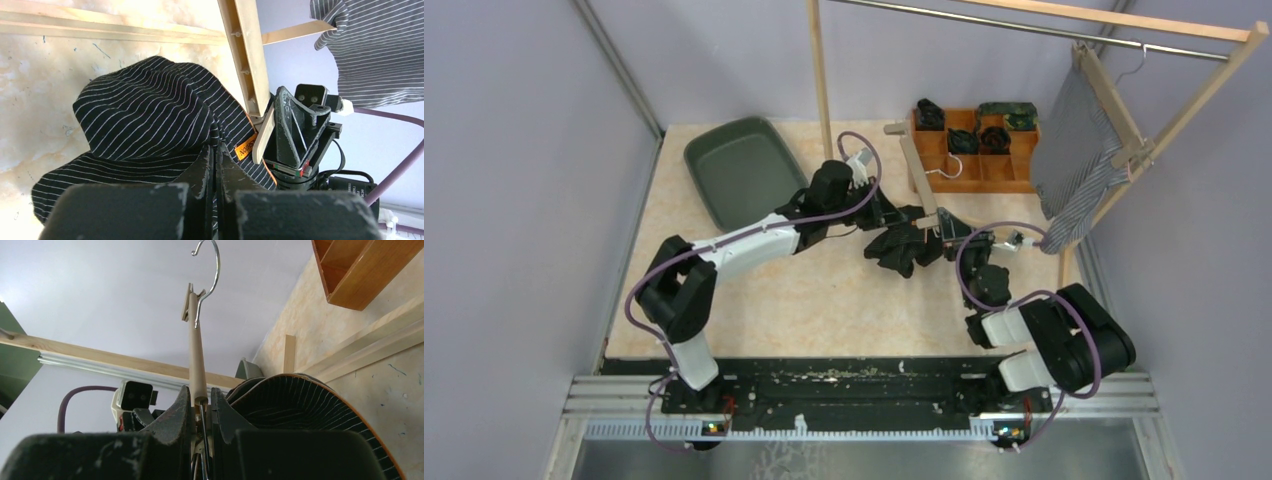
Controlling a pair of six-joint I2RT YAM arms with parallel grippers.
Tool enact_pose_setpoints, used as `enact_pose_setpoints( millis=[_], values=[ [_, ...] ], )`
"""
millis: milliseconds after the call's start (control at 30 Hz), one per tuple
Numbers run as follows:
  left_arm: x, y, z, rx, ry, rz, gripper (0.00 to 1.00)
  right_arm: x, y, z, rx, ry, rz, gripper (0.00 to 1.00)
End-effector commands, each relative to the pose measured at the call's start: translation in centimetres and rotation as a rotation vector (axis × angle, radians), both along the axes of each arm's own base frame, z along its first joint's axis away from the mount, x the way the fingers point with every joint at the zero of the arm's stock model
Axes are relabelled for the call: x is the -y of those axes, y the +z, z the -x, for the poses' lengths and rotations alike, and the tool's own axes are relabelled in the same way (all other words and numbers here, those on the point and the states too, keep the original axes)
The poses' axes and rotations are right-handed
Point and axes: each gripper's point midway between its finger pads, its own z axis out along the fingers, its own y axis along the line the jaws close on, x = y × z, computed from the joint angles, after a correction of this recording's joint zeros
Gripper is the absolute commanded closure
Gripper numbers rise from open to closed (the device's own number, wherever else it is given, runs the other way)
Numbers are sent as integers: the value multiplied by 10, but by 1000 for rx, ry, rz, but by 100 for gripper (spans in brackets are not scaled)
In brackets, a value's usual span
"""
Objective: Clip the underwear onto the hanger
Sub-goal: Clamp the underwear onto the hanger.
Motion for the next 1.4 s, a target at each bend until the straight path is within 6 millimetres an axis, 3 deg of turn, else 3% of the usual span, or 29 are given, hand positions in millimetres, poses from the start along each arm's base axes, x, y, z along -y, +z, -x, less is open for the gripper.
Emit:
enact_pose_setpoints(
  millis=[0, 1367],
  values=[
    [7, 2, 5, -1, -52, -16, 100, -2, 46, 3, 145, 4, -49, 100],
    [13, -7, 7, -36, -121, -50, 96, -9, 35, -5, 66, 17, 6, 100]
  ],
)
